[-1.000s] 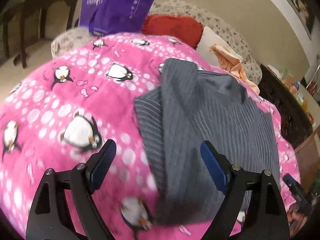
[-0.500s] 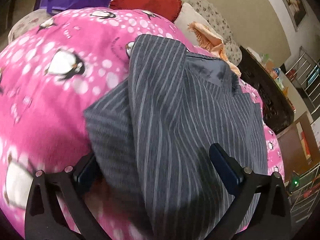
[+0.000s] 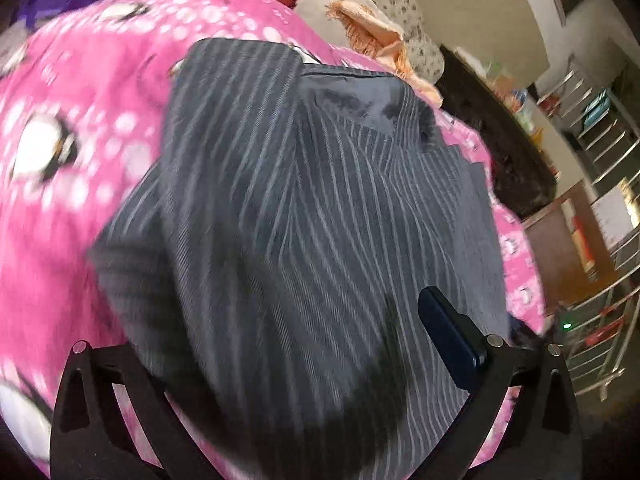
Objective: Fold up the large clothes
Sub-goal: 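Move the left gripper over the folded coat toward its collar, then grasp the side edge of the grey coat with the left gripper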
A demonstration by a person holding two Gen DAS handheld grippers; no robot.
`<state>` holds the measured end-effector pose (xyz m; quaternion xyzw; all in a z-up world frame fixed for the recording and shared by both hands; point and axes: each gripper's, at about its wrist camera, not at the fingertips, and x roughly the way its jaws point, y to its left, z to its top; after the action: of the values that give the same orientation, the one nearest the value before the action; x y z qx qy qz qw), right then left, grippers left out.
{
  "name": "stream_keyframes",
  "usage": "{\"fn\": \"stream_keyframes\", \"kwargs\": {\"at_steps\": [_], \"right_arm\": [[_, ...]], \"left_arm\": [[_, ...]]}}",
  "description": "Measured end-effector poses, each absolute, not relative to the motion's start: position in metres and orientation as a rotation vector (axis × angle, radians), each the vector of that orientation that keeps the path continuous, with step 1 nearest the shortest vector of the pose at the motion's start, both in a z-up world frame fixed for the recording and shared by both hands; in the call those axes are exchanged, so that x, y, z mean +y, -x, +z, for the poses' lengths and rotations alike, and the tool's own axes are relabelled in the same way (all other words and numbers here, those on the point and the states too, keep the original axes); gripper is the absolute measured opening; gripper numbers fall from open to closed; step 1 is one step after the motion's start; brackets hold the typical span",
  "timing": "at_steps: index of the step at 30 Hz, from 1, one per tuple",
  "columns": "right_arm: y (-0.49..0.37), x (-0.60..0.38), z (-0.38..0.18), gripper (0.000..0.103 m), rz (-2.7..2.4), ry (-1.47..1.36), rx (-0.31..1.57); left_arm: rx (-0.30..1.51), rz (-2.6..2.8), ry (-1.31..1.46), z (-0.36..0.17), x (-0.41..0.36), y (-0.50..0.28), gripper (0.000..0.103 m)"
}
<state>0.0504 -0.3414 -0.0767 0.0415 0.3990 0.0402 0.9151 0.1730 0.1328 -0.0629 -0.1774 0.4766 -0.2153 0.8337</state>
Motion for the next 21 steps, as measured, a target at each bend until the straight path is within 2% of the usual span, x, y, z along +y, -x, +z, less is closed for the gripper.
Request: {"fn": "stream_keyframes", "kwargs": {"at_steps": [2,5,7,9,10,12,15,17,21], "right_arm": [[-0.051,-0.342,-0.077,0.059,0.087,-0.092,0.821],[-0.051,-0.343,-0.077,0.059,0.091,-0.097,0.819],[-0.051,-0.343,-0.077,0.059,0.091,-0.097,0.819],[-0.051,-0.343,-0.077,0.059,0.092,-0.097,0.819],[-0.051,-0.343,-0.077,0.060,0.092,-0.097,0.819],[-0.051,-0.343,-0.077,0.060,0.093,-0.096,0.820],[-0.051,-0.343,-0.077,0.060,0.093,-0.096,0.821],[-0.052,-0.343,-0.077,0.060,0.093,-0.097,0.821],[-0.052,-0.344,-0.078,0.061,0.102,-0.108,0.820]], "left_arm": [[1.028,-0.440,0.245,-0.062,0.119,-0.179,0.101],[1.031,-0.429,0.150,-0.065,0.116,-0.179,0.088],[1.015,-0.421,0.167,-0.066,0.123,-0.175,0.070],[1.012,-0.417,0.245,-0.069,0.138,-0.175,0.027],[1.013,-0.409,0.259,-0.070,0.141,-0.176,0.022],[1.007,-0.419,0.233,-0.069,0.140,-0.175,0.015],[0.999,-0.409,0.124,-0.062,0.124,-0.174,0.009],[0.996,-0.439,0.109,-0.049,0.115,-0.172,0.008],[0.940,-0.601,0.133,0.007,0.080,-0.172,0.008]]}}
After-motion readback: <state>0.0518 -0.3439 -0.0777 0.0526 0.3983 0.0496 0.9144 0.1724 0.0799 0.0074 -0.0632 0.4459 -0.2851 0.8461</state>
